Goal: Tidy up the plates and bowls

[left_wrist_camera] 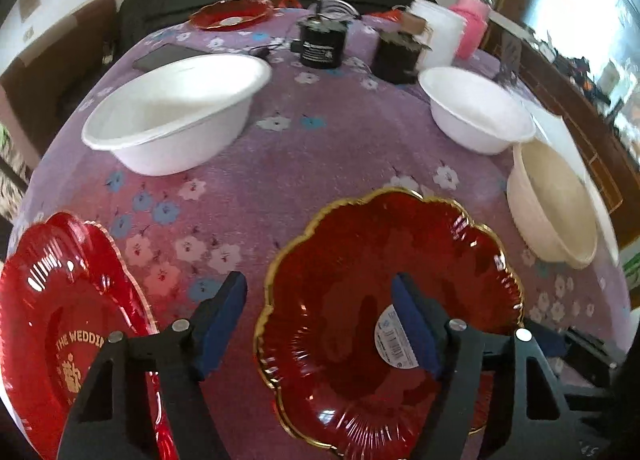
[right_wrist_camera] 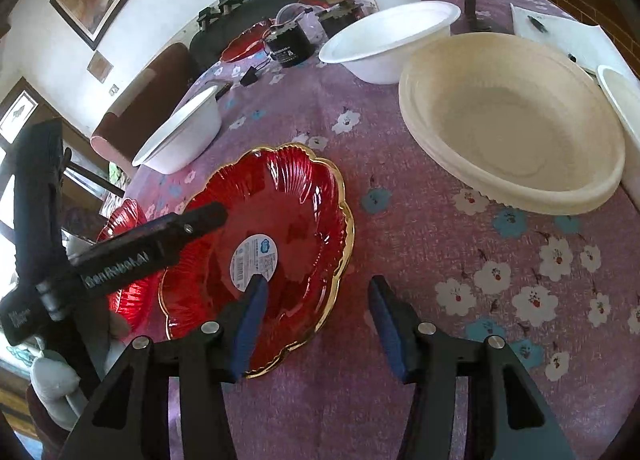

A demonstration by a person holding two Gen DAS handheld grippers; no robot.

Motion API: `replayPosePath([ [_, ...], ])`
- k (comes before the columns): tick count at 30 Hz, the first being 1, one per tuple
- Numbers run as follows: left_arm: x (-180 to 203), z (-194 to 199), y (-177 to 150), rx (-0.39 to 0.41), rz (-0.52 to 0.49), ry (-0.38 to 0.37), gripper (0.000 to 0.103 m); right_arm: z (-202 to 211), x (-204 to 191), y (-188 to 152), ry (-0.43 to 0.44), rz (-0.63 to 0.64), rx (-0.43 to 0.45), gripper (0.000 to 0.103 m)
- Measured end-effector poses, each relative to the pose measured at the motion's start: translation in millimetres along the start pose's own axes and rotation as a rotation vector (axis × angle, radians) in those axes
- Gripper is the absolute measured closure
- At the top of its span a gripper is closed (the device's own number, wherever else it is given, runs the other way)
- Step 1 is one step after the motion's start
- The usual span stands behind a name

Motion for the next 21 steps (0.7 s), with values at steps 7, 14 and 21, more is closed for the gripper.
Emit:
replayPosePath([
  [7,8.3,-6.2,-4.6,-0.027,-0.078,0.073,0.074,-2.0,6.2,-0.5,-0.002,-0.01,-0.009,0.075],
  [14,20.7,7.9,-15.0,0.004,-0.052,0.044,0.088,11.9,29.1,-3.0,-0.002,-0.076,0.012,0.085],
  [21,43.6,43.4,-23.7,0.09,-0.065,0.024,0.089,44.7,33.8,-3.3,-0.006,-0.08,0.077,0.085],
])
Point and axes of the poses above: each gripper's, at about its wrist camera, not at the fingertips, and z roughly against the way its jaws point, x to its right, y to its top, the point moved 9 cm from there along -z, roughly the way its jaws point, and after that the axes turned 13 degrees about -y, right-handed, at the moved point
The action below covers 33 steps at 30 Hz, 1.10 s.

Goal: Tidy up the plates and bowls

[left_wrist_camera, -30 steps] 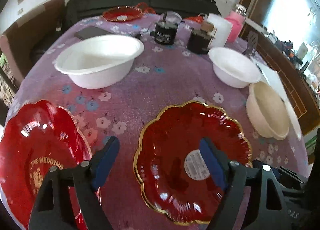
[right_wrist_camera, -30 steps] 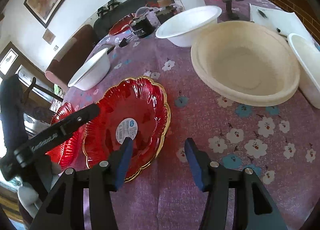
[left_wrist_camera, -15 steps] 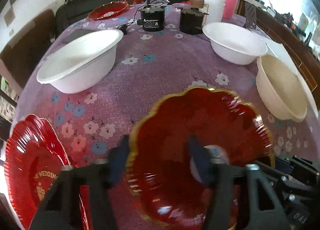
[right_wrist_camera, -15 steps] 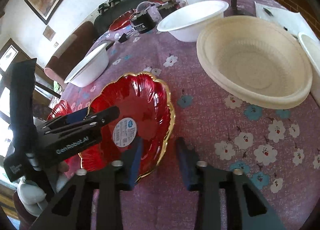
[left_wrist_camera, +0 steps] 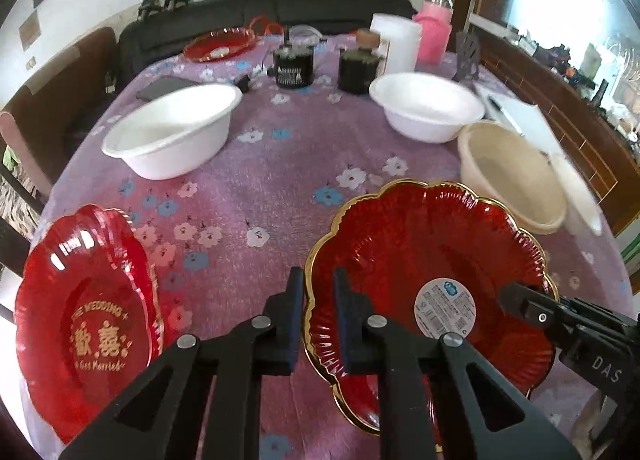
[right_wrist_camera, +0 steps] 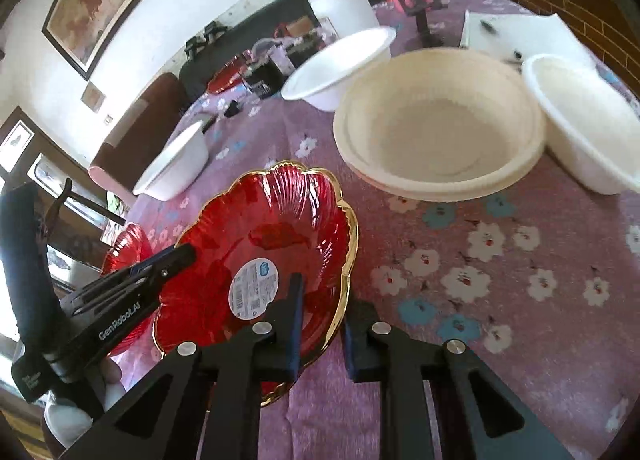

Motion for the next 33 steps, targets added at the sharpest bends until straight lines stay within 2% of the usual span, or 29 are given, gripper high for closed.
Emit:
replayPosePath([
  [5,-2.5,36.1,-1.1,0.073,0.023,0.002,0.089,26.5,-16.2,-4.5,0.016,0.041,0.044,0.085],
  [10,-14.2,72.2,-5.2,0.145,0.035,0.037,0.089,48.2,-46.1,-11.1,0.035,0.1,0.084,0.085],
  [17,-55.0,116.7,-14.0,0.218,0.12,0.063,0.089,62.3,-103.0,-14.1,0.068,0.209,0.115,0.085],
  [27,-119.4,163.4,-32.5,0.293,0.24,0.125,0.089,58.8,-178.7,-27.9,0.12,0.334,0.12,0.085],
  [30,-121.0,164.8,-36.5,0.295,0.245,0.167,0.089,53.0,-182.0,-35.6,0.11,0.348,0.099,0.085],
  [33,-104.4,135.9,-38.3,0.238,0.232,0.126,0.089,44.2,-151.6,-39.1,0.058,0.326,0.082,0.085],
])
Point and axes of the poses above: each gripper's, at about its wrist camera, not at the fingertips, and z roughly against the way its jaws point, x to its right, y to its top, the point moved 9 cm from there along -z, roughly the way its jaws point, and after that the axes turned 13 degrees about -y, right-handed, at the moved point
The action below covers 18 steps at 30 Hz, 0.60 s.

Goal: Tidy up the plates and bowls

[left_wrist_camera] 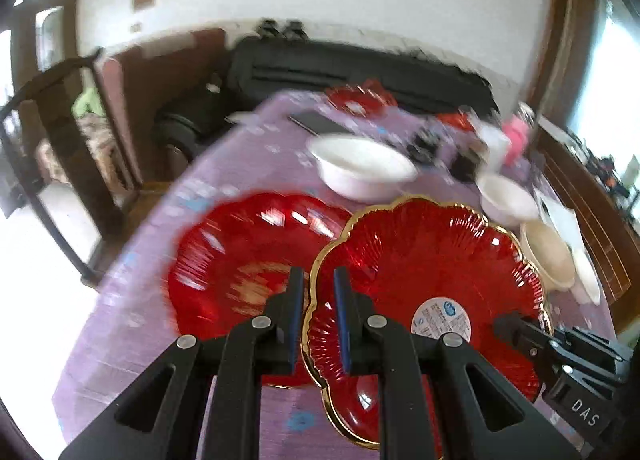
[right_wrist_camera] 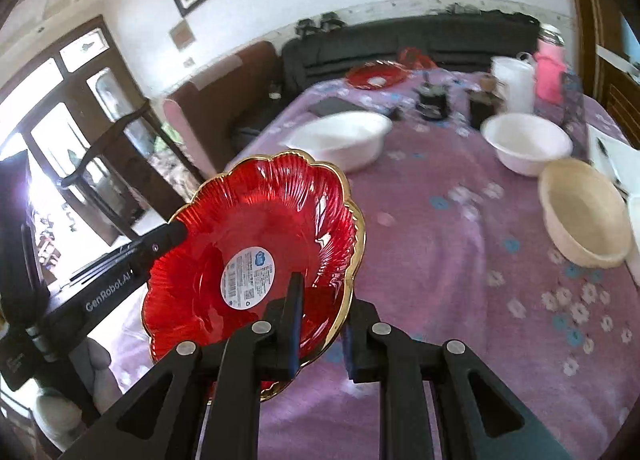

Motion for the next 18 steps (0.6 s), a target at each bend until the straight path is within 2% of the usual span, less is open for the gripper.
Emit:
replayPosePath([
  [4,47.7,-56.2,-23.6,-0.119,-0.05,-0.055,0.089,-22.3,69.9,-14.4,-0.077,-0.118,-0.073,0.086],
  [6,71.1,-80.2,-32.6,-0.167,-0.096,-0.067,0.086,-32.8,95.7,-19.8,-0.108,-0.156,-0.097,0.086],
  [9,84.1,-101.3,-43.7,-0.237,-0.118,-0.084,0.083,-53.3,117.6,-29.2,-0.158,-0.131,-0.143,0.085],
  [11,79.6,-93.9,-40.5,-0.231,-0.123,-0.085,0.08,-57.5,125.5,-28.6,-0.213,-0.108,-0.144,0.081],
  [12,75.3,-87.9,-38.8,-0.227,-0.121,-0.09,0.071,-55.0,126.0,-25.4,-0.226,-0.096,-0.127,0.08],
  [14,63.4,-65.5,-35.6,-0.209,-0.114,-0.124,0.063,-43.1,125.2,-13.7,-0.263,-0.09,-0.074,0.064],
  [16,47.4,-38.9,-29.1,-0.175,-0.11,-0.136,0.062,-25.7,124.6,-0.6,-0.309,-0.103,-0.003,0.056],
  [17,34.4,-23.3,-20.8,-0.149,-0.094,-0.14,0.058,-18.4,121.2,8.8,-0.329,-0.1,0.034,0.055],
  [18,21.1,-9.1,-14.3,-0.12,-0.074,-0.141,0.048,-10.0,111.7,19.5,-0.335,-0.084,0.074,0.055],
])
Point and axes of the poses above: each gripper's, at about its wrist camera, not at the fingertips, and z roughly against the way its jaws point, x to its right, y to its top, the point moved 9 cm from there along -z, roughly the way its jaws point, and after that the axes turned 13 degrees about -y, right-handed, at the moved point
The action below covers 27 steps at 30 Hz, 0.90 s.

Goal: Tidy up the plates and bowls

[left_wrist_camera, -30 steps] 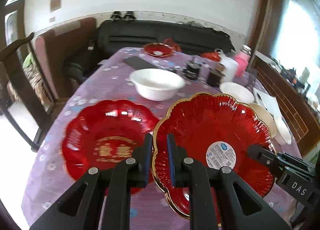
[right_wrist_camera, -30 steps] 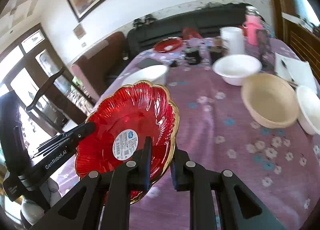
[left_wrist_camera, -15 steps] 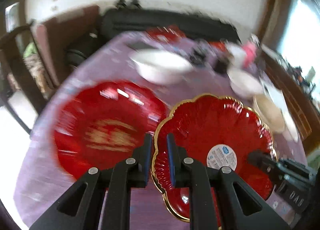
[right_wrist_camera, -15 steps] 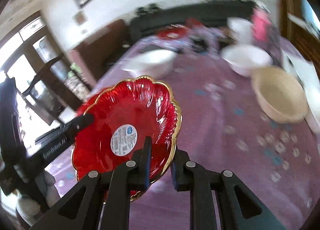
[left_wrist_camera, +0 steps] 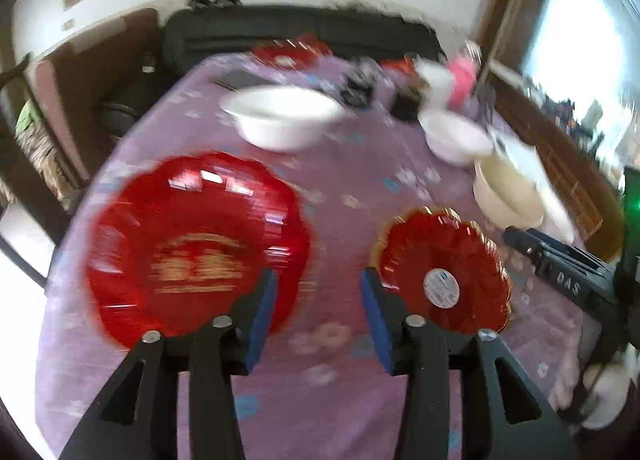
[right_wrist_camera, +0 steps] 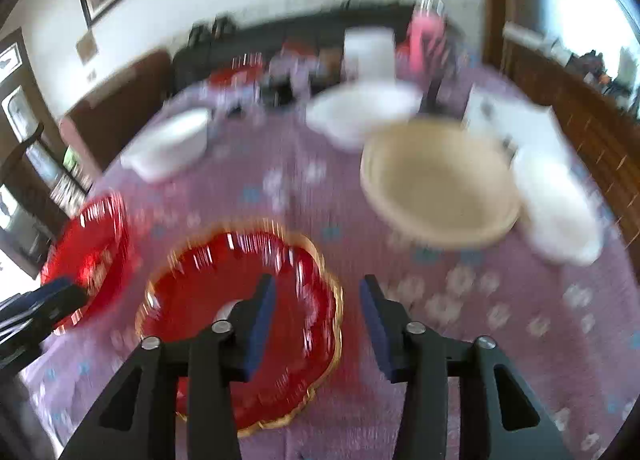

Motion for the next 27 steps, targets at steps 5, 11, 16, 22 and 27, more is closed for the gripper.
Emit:
replayPosePath([
  [5,-87.6,57.3,23.5,0.151,0.132,0.134,0.026,16.8,-87.9,14.2,0.254,0.11,-0.038,0.055],
  [11,-173.3,46.5,8.6,0.13,0.339,0.199,0.026,-18.4,-178.6,9.6,0.389,0.153,-0.217,0.054],
  [16,-196.0,6.5,1.2,0.049,0.39,0.161,0.026,-47.7,-207.7,-2.6,0.368,0.16,-0.303,0.054],
  [22,-190.0,-28.9,-5.2,-0.028,0.384,0.121,0.069,-66.2,-218.3,-16.7,0.377,0.159,-0.358,0.081],
  [27,-190.7,-27.7,-4.7,-0.017,0.399,0.124,0.087,-68.9,-213.1,-17.1,0.359,0.145,-0.334,0.088],
])
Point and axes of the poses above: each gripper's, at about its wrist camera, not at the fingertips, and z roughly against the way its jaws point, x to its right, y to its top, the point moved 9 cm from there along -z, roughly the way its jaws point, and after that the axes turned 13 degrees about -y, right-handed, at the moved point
